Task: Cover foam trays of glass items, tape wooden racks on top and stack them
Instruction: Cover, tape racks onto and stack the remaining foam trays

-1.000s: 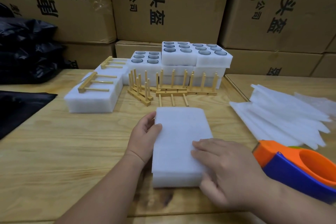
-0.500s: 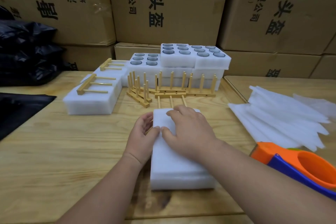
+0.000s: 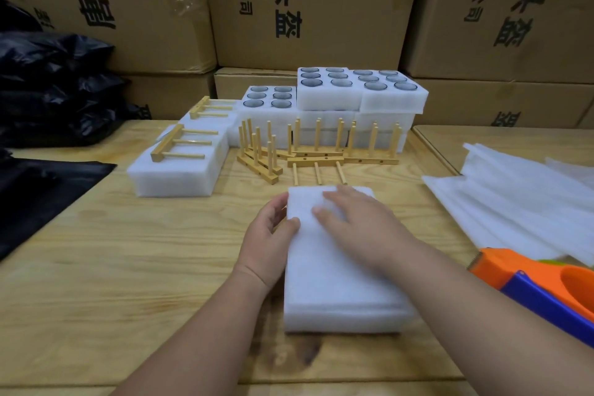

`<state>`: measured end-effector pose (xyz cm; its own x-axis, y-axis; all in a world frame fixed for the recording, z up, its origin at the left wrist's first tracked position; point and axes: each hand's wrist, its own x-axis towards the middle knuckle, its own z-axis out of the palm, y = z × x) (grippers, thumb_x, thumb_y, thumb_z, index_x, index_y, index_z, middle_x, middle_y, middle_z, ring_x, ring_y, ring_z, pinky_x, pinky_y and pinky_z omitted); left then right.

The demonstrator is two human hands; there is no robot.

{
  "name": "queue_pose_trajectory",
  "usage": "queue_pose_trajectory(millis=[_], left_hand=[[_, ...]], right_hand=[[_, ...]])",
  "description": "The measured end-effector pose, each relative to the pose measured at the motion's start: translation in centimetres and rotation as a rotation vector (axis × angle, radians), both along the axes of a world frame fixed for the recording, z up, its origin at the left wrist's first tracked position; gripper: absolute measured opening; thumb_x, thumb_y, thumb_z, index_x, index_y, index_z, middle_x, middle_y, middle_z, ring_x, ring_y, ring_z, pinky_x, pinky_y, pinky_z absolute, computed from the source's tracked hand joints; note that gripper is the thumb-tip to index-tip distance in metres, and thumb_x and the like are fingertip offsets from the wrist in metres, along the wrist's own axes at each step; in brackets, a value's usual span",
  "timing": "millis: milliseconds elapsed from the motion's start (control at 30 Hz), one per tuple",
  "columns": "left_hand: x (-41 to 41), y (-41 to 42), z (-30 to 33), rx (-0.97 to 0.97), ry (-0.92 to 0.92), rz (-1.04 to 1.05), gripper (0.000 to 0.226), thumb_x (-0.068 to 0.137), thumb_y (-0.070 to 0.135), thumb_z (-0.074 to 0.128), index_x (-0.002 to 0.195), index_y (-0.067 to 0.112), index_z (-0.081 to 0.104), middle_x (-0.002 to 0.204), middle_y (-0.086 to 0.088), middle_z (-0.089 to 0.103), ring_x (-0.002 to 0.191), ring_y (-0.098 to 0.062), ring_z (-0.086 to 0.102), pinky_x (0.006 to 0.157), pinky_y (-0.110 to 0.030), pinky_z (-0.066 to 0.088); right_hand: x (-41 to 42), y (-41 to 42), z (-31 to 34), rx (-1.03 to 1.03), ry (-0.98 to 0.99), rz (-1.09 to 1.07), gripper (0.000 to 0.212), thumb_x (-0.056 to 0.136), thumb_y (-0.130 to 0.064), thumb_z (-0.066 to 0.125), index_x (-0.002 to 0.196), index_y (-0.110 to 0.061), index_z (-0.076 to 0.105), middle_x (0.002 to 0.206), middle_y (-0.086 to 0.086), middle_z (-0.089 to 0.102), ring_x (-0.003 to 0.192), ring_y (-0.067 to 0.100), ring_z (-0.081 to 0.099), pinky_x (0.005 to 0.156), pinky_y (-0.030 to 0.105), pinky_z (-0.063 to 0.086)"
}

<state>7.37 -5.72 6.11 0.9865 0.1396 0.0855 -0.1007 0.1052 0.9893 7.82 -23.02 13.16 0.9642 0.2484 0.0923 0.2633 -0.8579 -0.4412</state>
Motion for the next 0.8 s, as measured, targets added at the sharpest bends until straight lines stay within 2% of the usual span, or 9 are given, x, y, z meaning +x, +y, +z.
queue_pose_trajectory(millis=[100,167,267,367,433,533,600,733,800], left_hand=[[-0.1,0.0,0.0,0.017,0.006,-0.002,0.055,0.076,0.022,0.062,0.131,0.025,0.062,0.13,0.005,0.068,0.126,-0.016,0.06,0.108,-0.05,0.047],[-0.3,0.0,0.1,0.011,0.02,-0.006,0.058,0.076,0.023,0.062,0.135,0.023,0.061,0.131,0.004,0.068,0.127,-0.018,0.06,0.108,-0.052,0.048],[-0.3,-0.1,0.1,-0.005,0.02,-0.015,0.056,0.077,0.02,0.061,0.132,0.026,0.062,0.129,0.006,0.069,0.125,-0.018,0.061,0.103,-0.047,0.051],[-0.3,-0.2,0.2,-0.053,0.008,-0.018,0.047,0.076,0.02,0.061,0.121,0.034,0.063,0.122,0.016,0.071,0.12,-0.009,0.064,0.09,-0.029,0.054],[-0.4,-0.4,0.3,-0.115,0.027,-0.004,0.041,0.082,0.022,0.062,0.12,0.038,0.061,0.129,0.016,0.067,0.122,-0.006,0.062,0.094,-0.029,0.053],[-0.9,-0.5,0.5,-0.17,0.042,0.036,0.045,0.084,0.036,0.059,0.128,0.044,0.055,0.141,0.016,0.055,0.131,-0.008,0.053,0.109,-0.039,0.044],[-0.6,-0.3,0.7,-0.155,0.05,0.09,0.044,0.086,0.04,0.057,0.129,0.047,0.054,0.141,0.017,0.053,0.128,-0.008,0.054,0.105,-0.04,0.047],[2.9,0.9,1.8,0.085,0.059,0.316,0.039,0.095,0.025,0.062,0.127,0.042,0.049,0.134,0.016,0.054,0.108,0.006,0.057,0.088,-0.028,0.048],[5.4,1.9,2.3,0.269,0.123,0.393,0.057,0.09,0.028,0.069,0.141,0.033,0.042,0.142,0.009,0.05,0.125,-0.009,0.053,0.1,-0.032,0.044]], right_hand=[[0.6,-3.1,-0.4,0.676,-0.131,-0.22,0.025,0.094,-0.042,0.058,0.113,-0.032,0.072,0.121,-0.018,0.069,0.126,0.01,0.057,0.097,0.021,0.041],[0.5,-4.7,-1.5,0.974,-0.09,-0.311,0.028,0.088,-0.038,0.054,0.102,-0.028,0.076,0.108,-0.018,0.074,0.112,0.005,0.065,0.094,0.029,0.049],[0.4,-5.9,-4.3,0.909,-0.047,-0.413,0.028,0.095,-0.024,0.05,0.106,-0.026,0.076,0.106,-0.011,0.074,0.108,0.01,0.068,0.1,0.044,0.053],[0.8,-5.9,-5.7,0.768,-0.095,-0.443,0.033,0.097,-0.006,0.046,0.103,-0.026,0.071,0.095,-0.017,0.071,0.096,0.0,0.068,0.087,0.025,0.054],[1.0,-5.6,-5.7,0.708,-0.105,-0.446,0.035,0.095,-0.002,0.045,0.099,-0.027,0.07,0.089,-0.022,0.068,0.084,-0.015,0.063,0.07,0.01,0.044],[1.1,-5.5,-5.7,0.703,-0.101,-0.458,0.035,0.094,-0.001,0.045,0.093,-0.028,0.068,0.087,-0.021,0.068,0.076,-0.023,0.057,0.065,0.011,0.04],[1.2,-5.6,-5.8,0.722,-0.112,-0.476,0.037,0.093,0.0,0.046,0.087,-0.03,0.067,0.084,-0.02,0.069,0.075,-0.02,0.059,0.065,0.014,0.041],[1.4,-5.8,-6.1,0.748,-0.129,-0.492,0.033,0.09,-0.003,0.049,0.083,-0.029,0.069,0.076,-0.02,0.072,0.074,-0.01,0.062,0.062,0.023,0.043],[1.4,-5.7,-6.2,0.733,-0.125,-0.491,0.033,0.089,-0.004,0.05,0.081,-0.029,0.07,0.078,-0.028,0.07,0.071,-0.006,0.063,0.061,0.024,0.043]])
